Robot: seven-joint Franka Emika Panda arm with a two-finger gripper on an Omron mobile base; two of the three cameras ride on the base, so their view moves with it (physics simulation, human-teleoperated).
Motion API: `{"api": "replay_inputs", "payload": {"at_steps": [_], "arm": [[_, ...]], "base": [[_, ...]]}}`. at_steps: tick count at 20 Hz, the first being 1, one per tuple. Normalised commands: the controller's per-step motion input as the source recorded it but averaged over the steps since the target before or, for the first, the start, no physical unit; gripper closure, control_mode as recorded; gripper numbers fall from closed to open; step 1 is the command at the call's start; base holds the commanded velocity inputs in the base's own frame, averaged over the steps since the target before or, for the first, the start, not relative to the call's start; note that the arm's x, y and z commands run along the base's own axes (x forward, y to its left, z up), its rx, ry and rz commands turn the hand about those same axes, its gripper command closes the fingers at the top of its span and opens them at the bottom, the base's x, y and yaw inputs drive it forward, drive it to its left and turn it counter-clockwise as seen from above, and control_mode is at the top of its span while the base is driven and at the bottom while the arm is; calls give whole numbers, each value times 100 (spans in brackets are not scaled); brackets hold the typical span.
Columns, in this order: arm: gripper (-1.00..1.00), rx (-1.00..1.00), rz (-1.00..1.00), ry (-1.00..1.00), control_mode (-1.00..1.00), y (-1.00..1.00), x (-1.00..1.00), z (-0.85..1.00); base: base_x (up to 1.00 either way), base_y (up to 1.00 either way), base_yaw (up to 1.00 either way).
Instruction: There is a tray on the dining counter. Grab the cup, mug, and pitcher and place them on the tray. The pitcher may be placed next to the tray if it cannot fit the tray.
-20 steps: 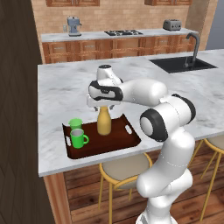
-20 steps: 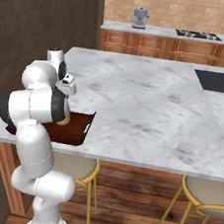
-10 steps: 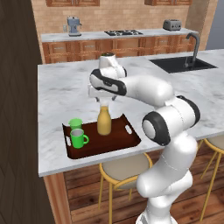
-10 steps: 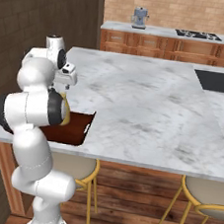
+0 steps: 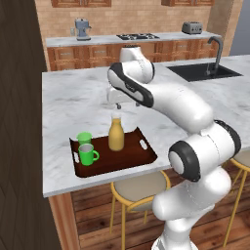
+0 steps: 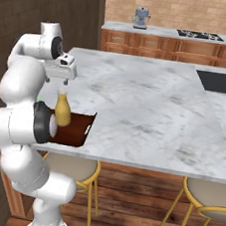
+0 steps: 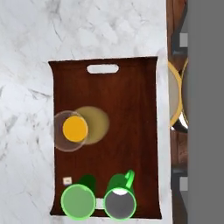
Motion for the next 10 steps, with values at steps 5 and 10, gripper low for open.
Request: {"api": "replay_inputs", "payload": {"at_steps": [5,10], "arm": [[-100,-1,5,-1,-100,-27,-100,20],[-100,0,5,0,-100,-20,-100,9]], "base": [[0,0,0],[0,0,0]]}}
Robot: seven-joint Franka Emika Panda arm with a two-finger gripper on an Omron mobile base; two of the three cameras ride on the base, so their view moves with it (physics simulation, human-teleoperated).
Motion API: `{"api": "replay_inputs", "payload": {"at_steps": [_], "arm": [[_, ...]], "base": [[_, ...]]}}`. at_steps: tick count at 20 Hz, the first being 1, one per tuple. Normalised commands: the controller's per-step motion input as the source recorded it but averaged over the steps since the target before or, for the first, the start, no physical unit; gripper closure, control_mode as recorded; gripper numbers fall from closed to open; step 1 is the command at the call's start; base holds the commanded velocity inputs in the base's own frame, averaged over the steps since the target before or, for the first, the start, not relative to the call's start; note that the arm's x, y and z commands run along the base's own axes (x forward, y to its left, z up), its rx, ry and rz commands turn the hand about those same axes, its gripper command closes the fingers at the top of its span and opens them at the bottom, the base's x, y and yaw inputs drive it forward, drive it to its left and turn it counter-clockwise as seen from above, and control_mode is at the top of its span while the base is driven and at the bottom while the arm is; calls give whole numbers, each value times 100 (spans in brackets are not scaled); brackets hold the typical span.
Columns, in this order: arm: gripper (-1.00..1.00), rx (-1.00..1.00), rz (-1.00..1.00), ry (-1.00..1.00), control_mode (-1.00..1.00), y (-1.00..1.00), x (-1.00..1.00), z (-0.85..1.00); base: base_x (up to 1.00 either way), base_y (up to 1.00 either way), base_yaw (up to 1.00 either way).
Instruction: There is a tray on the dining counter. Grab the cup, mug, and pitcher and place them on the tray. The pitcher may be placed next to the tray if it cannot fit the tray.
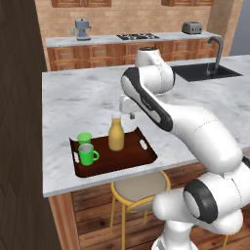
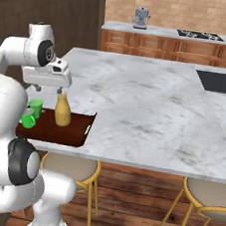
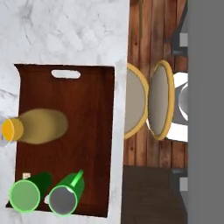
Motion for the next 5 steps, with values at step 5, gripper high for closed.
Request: {"api": "replay_inputs", "payload": {"at_steps": [5], "arm": [[-100,1,1,0,-100,-15,-100,1]], "base": [[0,0,0]]}}
